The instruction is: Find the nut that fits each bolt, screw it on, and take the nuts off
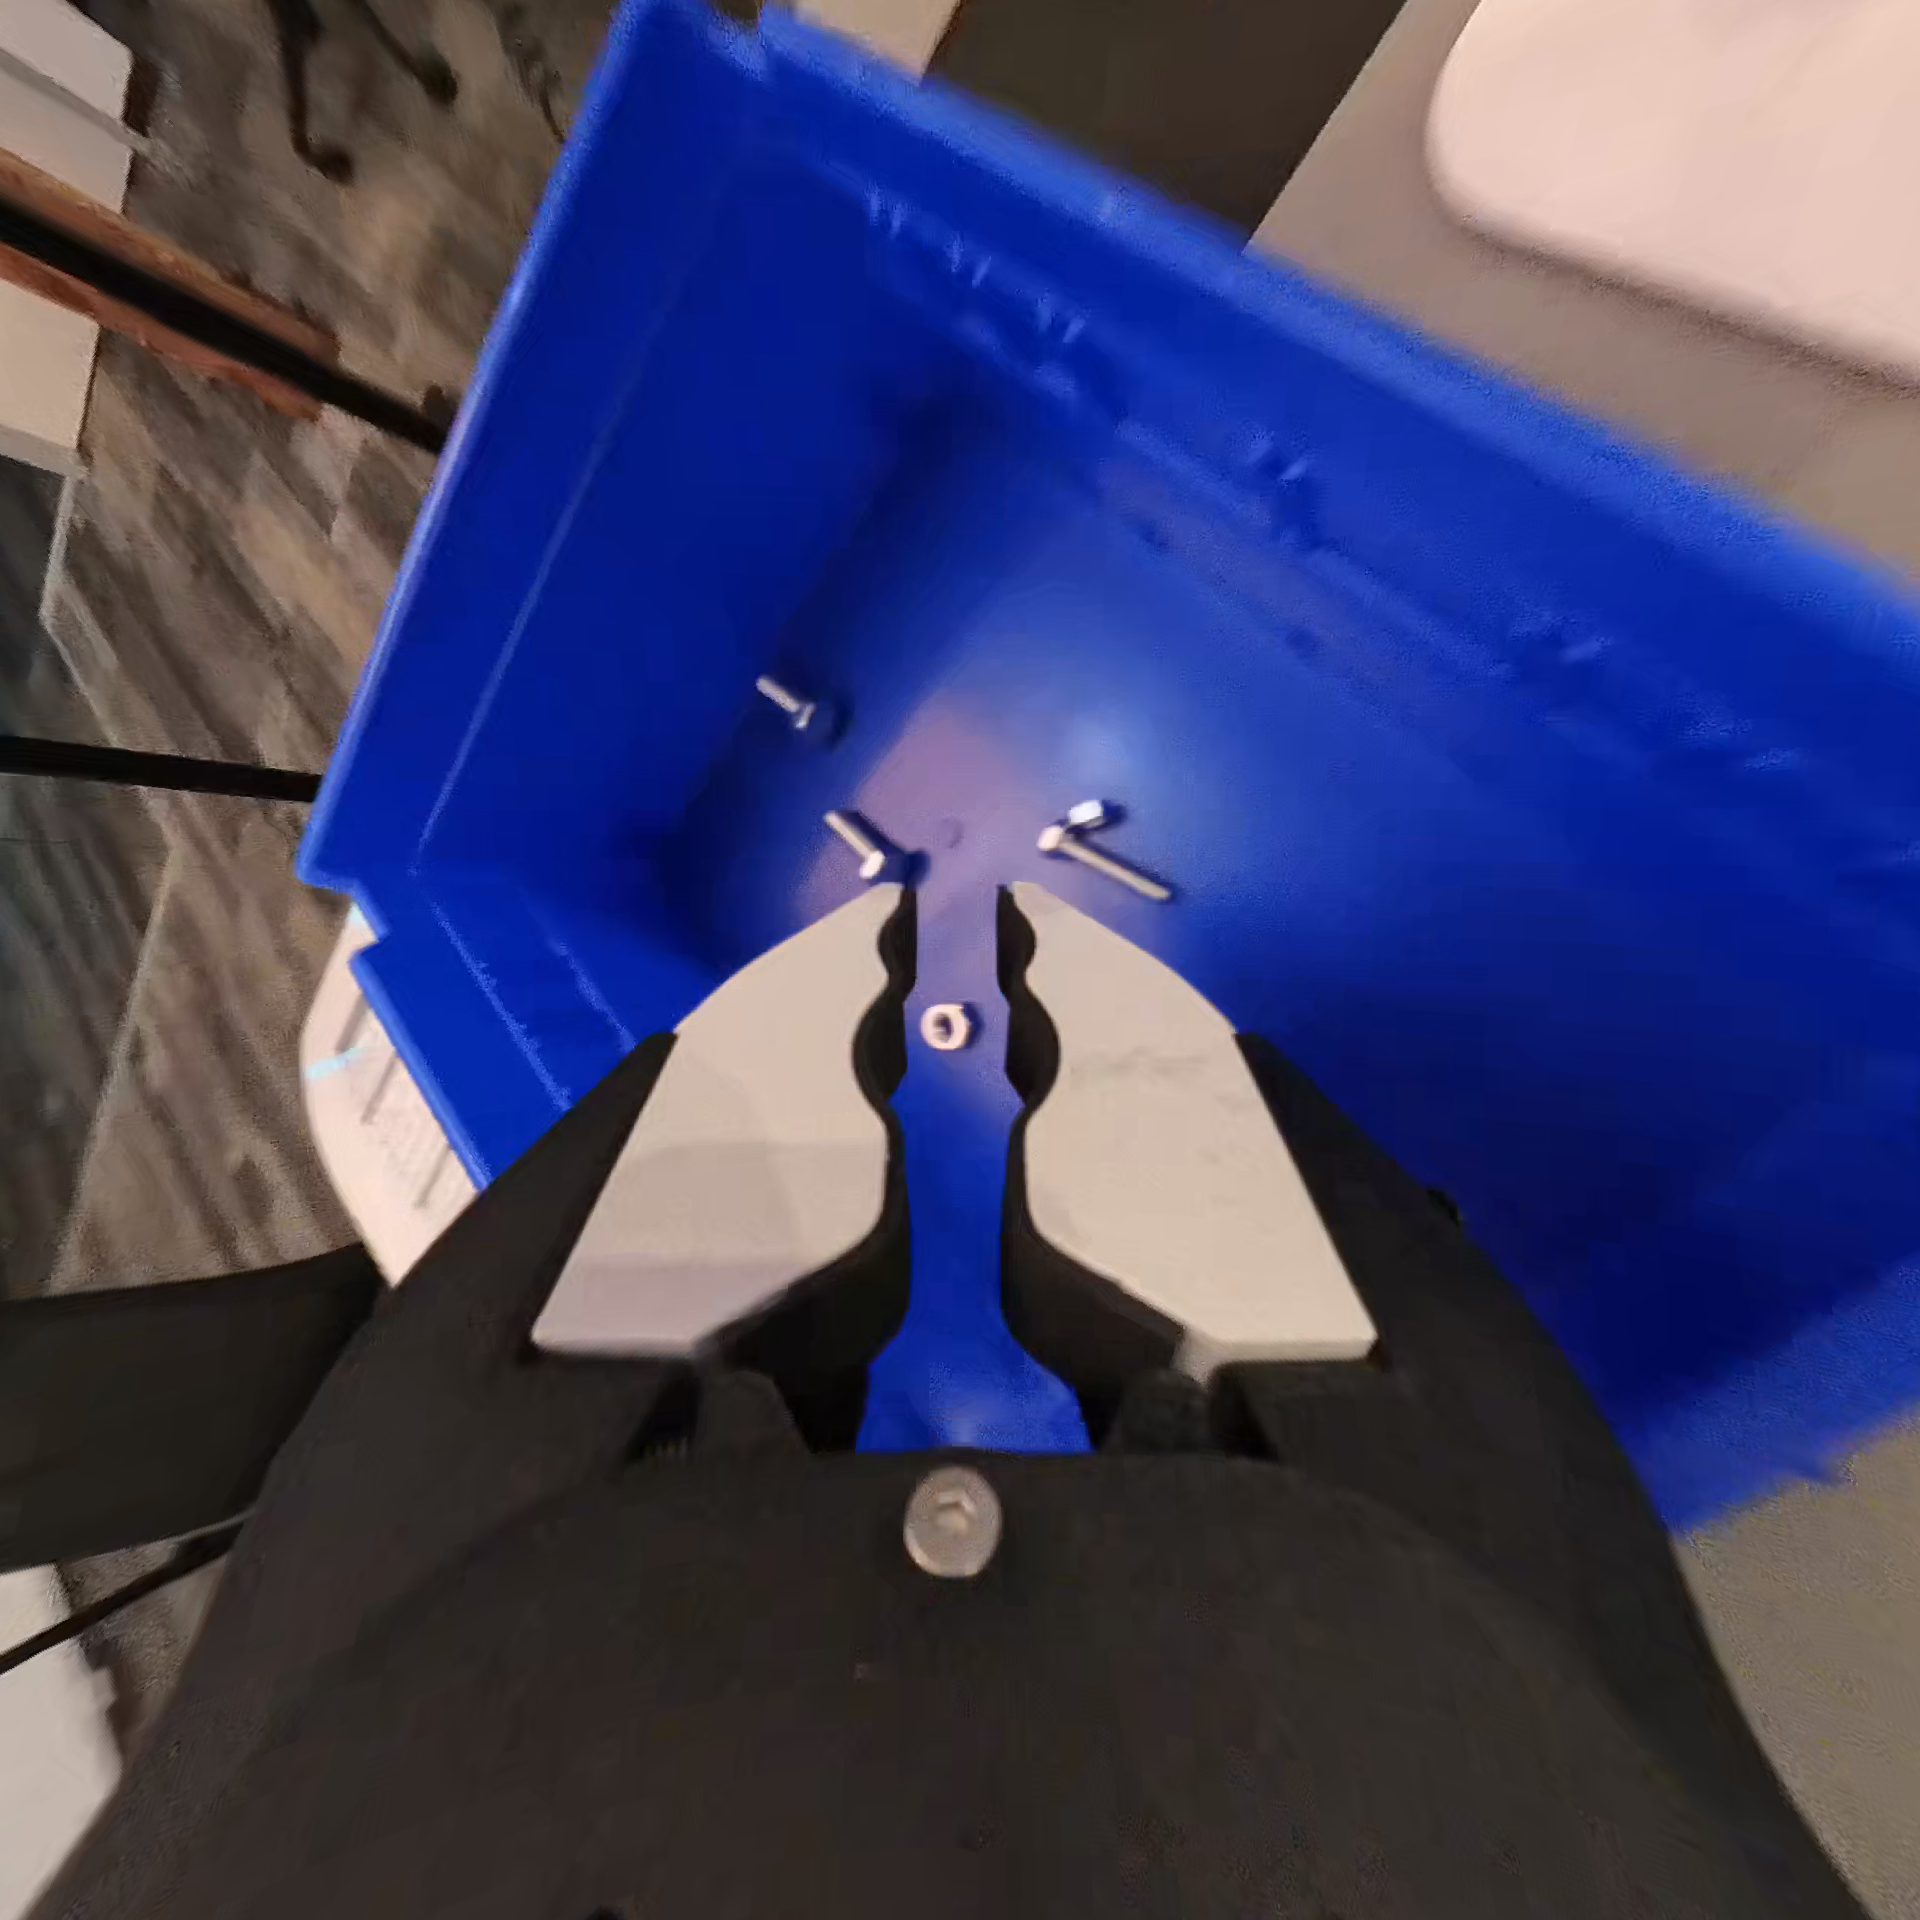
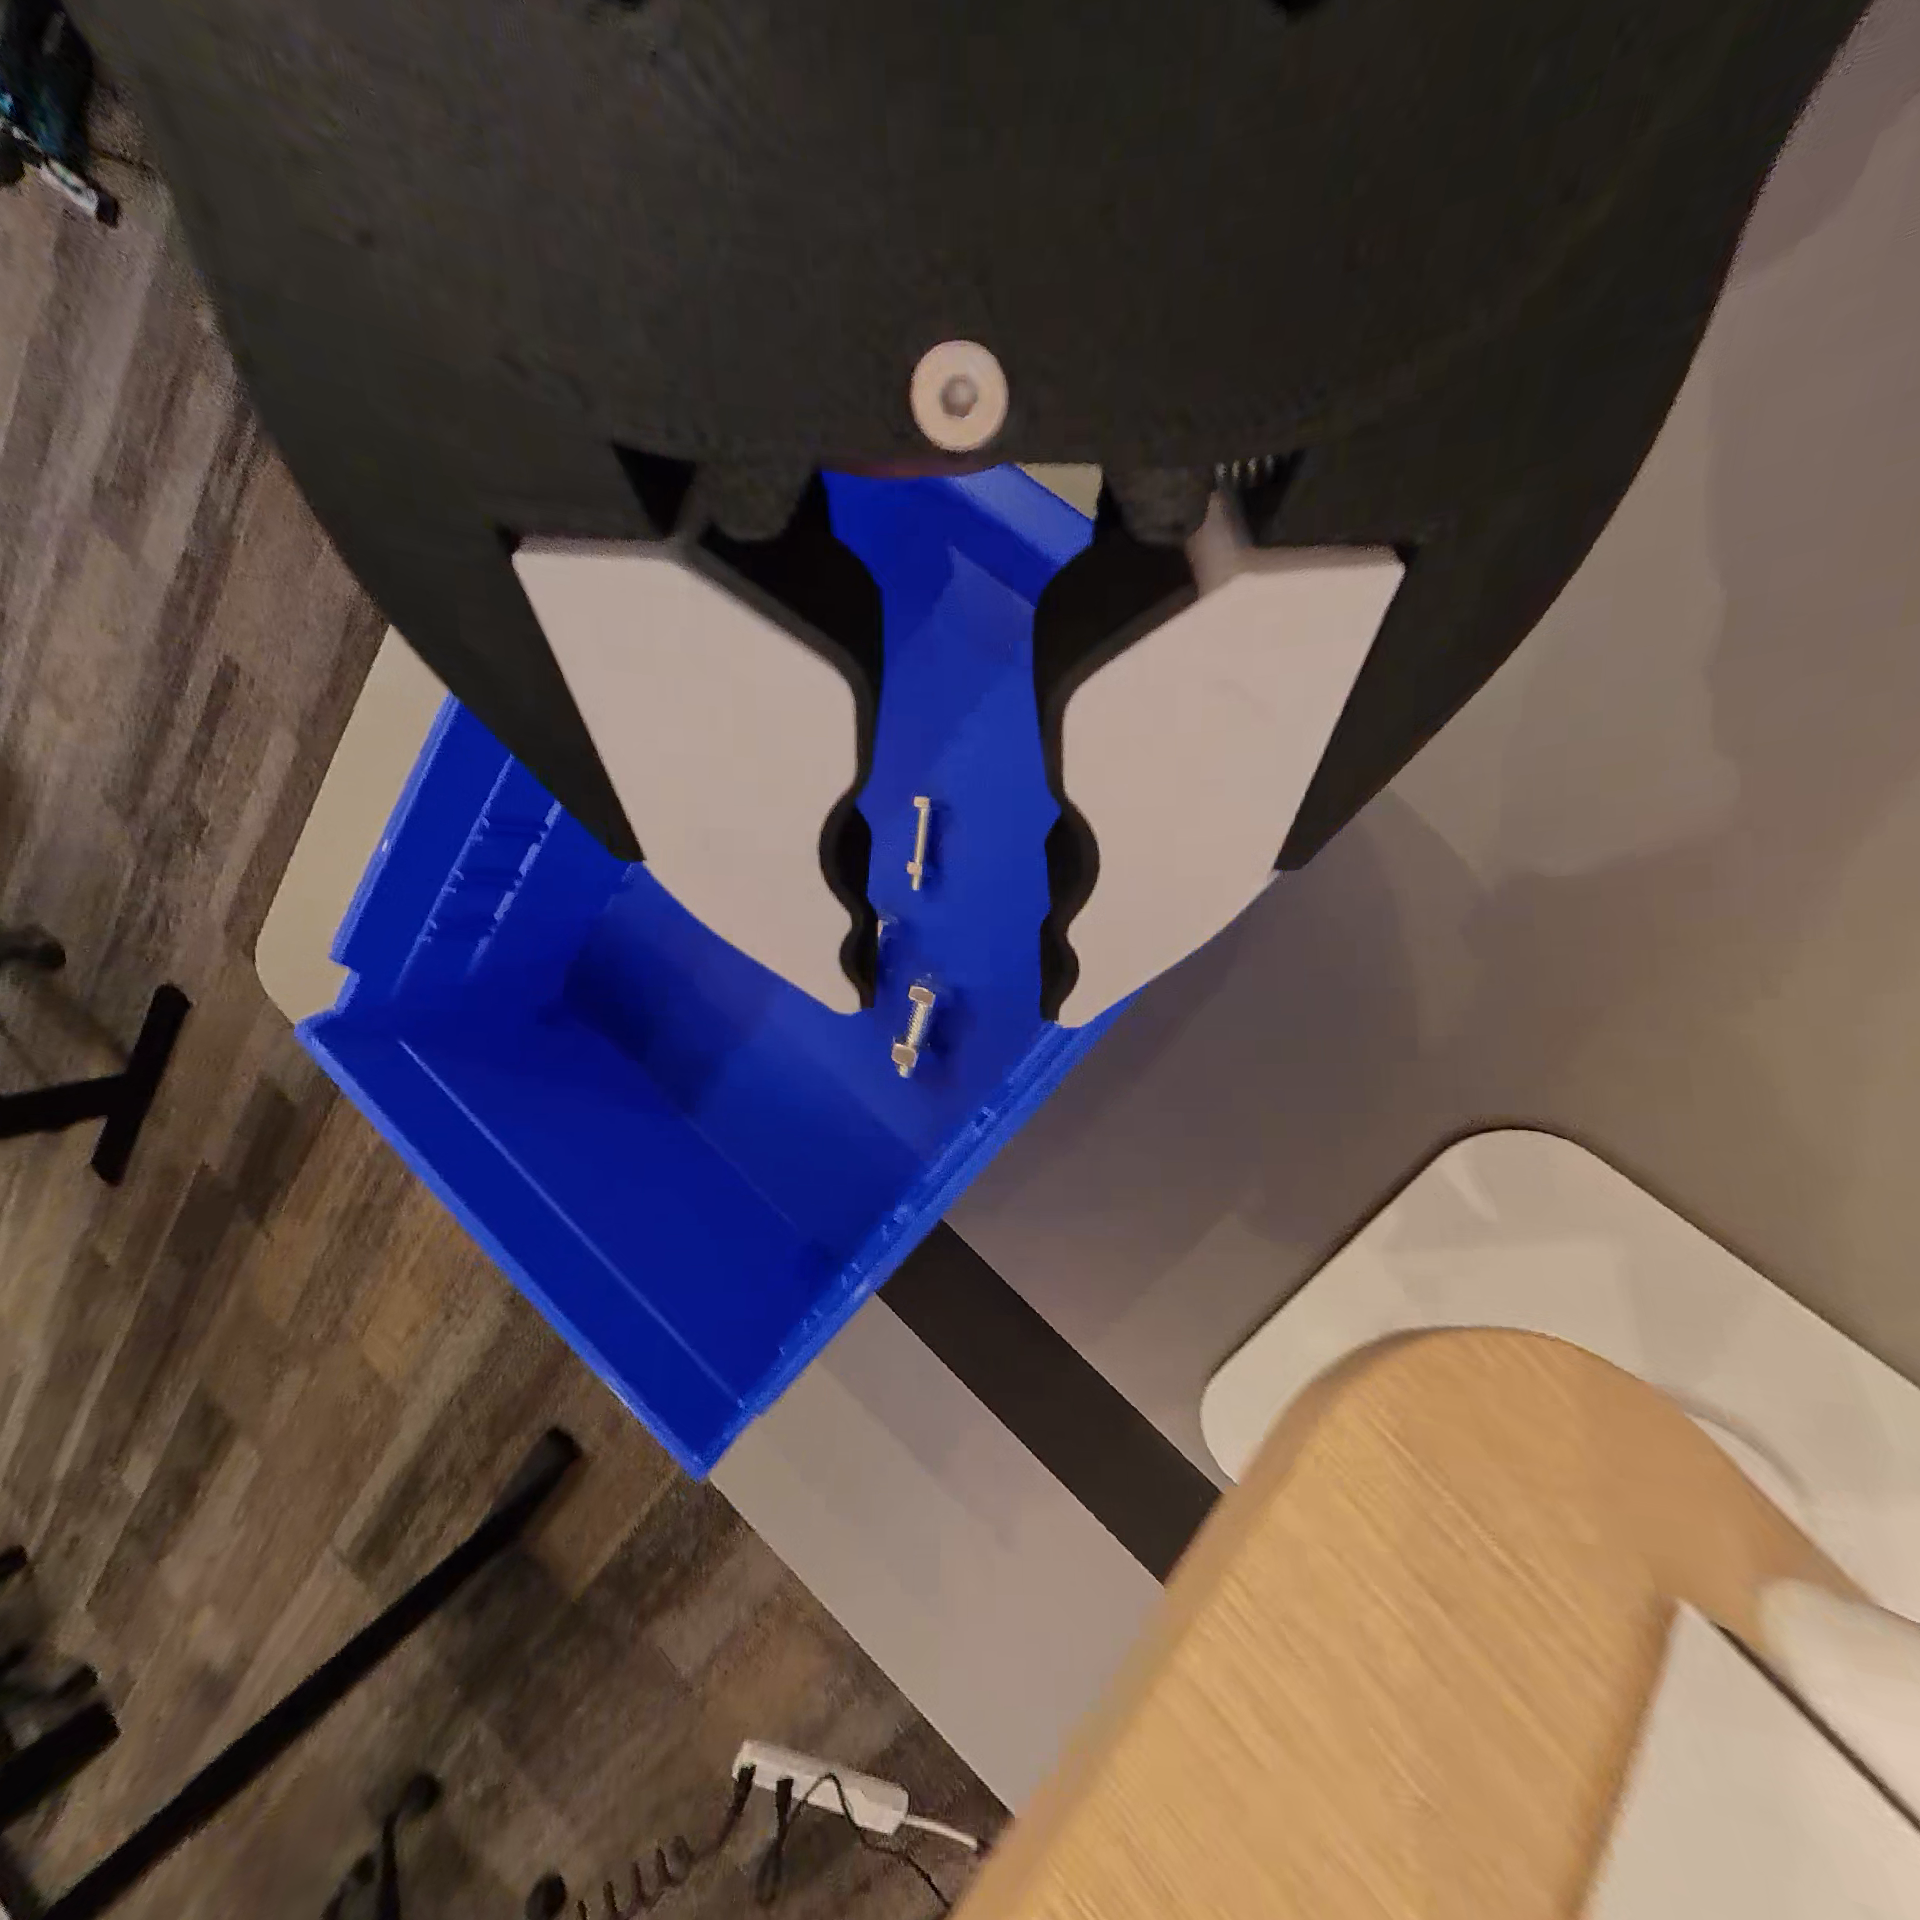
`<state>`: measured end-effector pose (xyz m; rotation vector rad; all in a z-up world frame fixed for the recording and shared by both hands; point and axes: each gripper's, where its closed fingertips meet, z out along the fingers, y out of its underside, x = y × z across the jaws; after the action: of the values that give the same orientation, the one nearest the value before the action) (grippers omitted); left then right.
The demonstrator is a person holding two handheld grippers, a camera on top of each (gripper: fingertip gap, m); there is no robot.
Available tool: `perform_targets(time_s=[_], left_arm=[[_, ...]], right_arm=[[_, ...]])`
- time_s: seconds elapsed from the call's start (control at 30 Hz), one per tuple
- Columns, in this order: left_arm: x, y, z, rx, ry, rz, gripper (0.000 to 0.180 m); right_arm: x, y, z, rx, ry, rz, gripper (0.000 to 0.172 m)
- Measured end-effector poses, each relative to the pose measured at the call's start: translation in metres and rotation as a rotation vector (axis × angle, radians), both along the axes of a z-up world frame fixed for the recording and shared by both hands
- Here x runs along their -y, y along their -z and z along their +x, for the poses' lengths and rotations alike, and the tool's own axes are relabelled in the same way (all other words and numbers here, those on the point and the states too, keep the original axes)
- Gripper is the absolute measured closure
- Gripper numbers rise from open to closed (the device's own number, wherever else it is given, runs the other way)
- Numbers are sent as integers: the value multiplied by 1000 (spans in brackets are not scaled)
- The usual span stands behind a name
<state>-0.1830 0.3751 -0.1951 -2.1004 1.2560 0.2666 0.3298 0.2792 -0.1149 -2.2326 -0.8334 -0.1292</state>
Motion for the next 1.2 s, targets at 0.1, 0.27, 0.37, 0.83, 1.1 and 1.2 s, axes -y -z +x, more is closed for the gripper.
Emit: perform_targets(time_s=[0.1, 0.27, 0.37, 0.83, 1.1, 1.2], left_arm=[[-20, 18, -5, -128, 79, -70, 167], [-42, 42, -18, -305, 144, -146, 164], [-48, 54, -27, -347, 149, -217, 161], [-58, 70, -29, -431, 172, -266, 174], [-42, 22, -33, -251, 102, -118, 175], [-13, -8, -34, -198, 107, -39, 175]], right_arm=[[1, -4, -8, -3, -28, 10, 141], [1, -5, -11, -11, -38, 13, 141], [1, -5, -14, -19, -48, 15, 141], [1, -9, -16, -35, -61, 29, 140], [10, -29, -25, -60, -87, 77, 140], [17, -39, -36, -77, -124, 100, 140]])
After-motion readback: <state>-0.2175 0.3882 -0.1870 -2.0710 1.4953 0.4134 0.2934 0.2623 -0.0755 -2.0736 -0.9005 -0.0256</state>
